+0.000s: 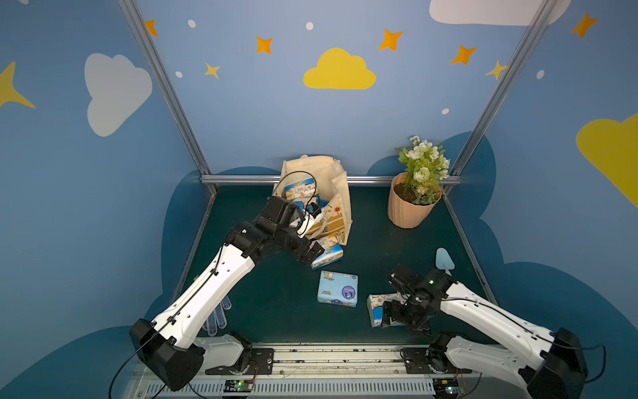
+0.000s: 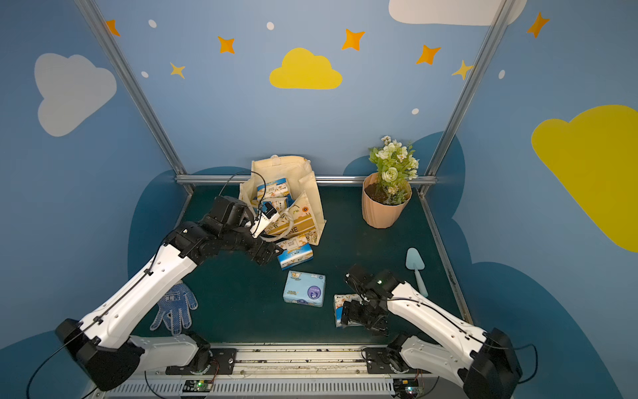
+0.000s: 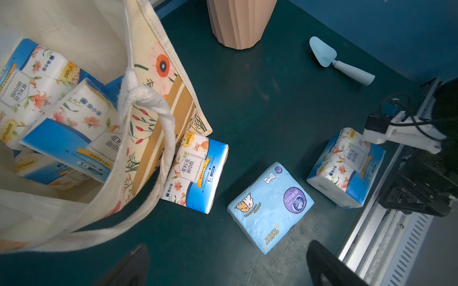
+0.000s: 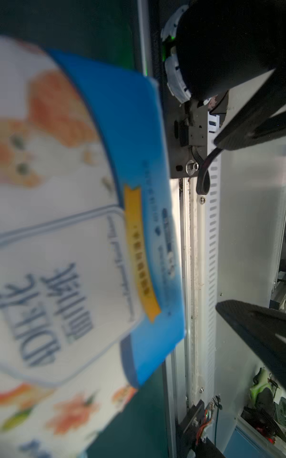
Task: Put tissues into the canvas bag
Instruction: Adjust the pack of facial tissues at the center of the board.
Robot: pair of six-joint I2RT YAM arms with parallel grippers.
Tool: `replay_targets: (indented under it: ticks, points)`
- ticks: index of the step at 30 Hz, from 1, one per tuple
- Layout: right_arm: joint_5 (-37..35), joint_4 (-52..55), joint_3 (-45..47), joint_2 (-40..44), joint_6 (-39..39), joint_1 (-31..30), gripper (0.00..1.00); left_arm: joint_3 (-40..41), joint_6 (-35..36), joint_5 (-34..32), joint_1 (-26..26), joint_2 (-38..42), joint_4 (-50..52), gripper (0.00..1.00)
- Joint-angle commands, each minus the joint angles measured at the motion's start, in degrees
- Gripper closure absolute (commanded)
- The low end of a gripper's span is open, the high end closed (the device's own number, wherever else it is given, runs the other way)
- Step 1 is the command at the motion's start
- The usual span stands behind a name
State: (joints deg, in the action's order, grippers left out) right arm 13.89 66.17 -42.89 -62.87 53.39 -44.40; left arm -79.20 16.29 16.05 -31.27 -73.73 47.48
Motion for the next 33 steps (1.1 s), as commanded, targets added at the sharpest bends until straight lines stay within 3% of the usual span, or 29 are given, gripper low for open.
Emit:
replay_targets:
  ticks: [1, 14, 25, 33]
  points:
    - [1.42, -3.28, -0.33, -1.66, -3.7, 1.86, 0.03, 0.01, 0.71, 0.54, -0.24, 0.12, -1.08, 0.0]
    - [3.69, -13.16, 4.11, -0.26, -7.93, 16.02, 0.03, -0.69, 0.93, 1.34, -0.71, -0.89, -0.99, 0.0]
    - [9.22, -24.52, 0.74, -2.58, -14.78, 28.04, 0.03, -0.7, 0.51, 1.78, -1.03, -0.86, -0.99, 0.0]
    - [8.24, -17.75, -9.4, -12.91, -20.18, 27.12, 0.03, -0.38, 0.36, 2.59, -1.16, -0.03, -1.52, 0.0]
